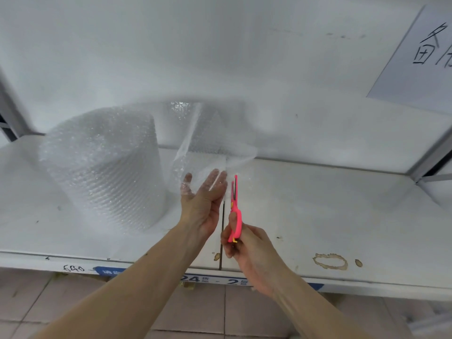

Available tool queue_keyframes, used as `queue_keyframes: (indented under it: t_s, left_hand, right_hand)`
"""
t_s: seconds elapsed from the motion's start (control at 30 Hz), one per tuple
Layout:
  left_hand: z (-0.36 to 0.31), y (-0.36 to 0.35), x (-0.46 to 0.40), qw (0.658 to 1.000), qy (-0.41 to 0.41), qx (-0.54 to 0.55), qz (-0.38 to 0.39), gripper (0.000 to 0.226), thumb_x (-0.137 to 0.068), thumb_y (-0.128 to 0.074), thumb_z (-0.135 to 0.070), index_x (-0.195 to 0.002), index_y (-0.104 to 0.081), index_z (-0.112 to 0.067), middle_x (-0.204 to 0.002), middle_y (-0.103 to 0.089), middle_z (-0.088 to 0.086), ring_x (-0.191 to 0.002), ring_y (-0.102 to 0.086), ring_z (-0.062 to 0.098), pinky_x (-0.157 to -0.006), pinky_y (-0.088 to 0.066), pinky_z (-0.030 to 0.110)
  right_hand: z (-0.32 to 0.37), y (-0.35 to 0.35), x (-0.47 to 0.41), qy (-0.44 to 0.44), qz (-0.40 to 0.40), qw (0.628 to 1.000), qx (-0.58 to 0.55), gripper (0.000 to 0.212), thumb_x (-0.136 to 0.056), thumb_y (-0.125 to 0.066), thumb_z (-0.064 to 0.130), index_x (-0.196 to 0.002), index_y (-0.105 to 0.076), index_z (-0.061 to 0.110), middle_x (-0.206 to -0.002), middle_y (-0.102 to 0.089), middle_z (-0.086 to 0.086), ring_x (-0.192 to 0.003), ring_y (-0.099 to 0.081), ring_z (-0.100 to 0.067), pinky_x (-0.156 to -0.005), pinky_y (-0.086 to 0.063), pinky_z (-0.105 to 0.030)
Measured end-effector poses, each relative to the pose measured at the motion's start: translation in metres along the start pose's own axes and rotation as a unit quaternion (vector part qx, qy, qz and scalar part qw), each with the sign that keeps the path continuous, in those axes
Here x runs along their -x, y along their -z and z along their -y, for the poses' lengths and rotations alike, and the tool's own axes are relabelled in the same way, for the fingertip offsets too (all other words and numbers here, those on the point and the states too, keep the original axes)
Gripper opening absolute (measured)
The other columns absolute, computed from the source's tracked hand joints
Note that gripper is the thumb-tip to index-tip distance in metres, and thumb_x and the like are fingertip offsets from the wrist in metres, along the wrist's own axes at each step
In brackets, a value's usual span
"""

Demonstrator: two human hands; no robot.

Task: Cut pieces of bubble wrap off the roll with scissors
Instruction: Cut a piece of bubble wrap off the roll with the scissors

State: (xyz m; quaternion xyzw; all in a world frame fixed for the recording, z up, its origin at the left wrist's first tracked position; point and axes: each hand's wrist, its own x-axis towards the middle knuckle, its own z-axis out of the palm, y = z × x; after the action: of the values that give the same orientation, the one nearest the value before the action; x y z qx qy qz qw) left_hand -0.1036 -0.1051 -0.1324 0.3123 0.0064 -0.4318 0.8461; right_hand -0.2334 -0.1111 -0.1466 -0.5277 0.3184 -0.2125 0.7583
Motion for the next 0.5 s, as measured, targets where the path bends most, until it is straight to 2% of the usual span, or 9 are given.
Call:
queue_keyframes:
  t_s: [0.27, 0.5]
  left_hand:
    - [0.0002, -0.0005, 0.0019, 1.0, 0.001, -0.005, 0.0, 0.087, -0.084, -0.047, 0.026, -0.146, -0.021, -0.029, -0.129, -0.057, 0.022, -0.113, -0.065, 0.029, -0.097, -0.05, 0.039]
    - [0.0023, -0.0014, 0.0052, 1.0, 0.006, -0.013, 0.008, 0.087, -0.084, -0.046, 0.027, -0.146, -0.022, -0.03, -0.127, -0.058, 0.02, -0.112, -0.065, 0.028, -0.099, -0.049, 0.038]
  right_hand:
    - [0.0011, 0.0029, -0.0014, 0.017, -0.01, 1.0, 0.001, 0.04, -0.076, -0.067, 0.049, -0.063, -0.064, 0.011, -0.067, -0.053, -0.009, -0.059, -0.042, -0.017, -0.061, -0.039, -0.027]
    - [0.0017, 0.0017, -0.0019, 0.014, -0.011, 1.0, -0.016, 0.043, -0.073, -0.067, 0.051, -0.064, -0.065, 0.01, -0.067, -0.056, -0.007, -0.058, -0.045, -0.015, -0.061, -0.041, -0.026]
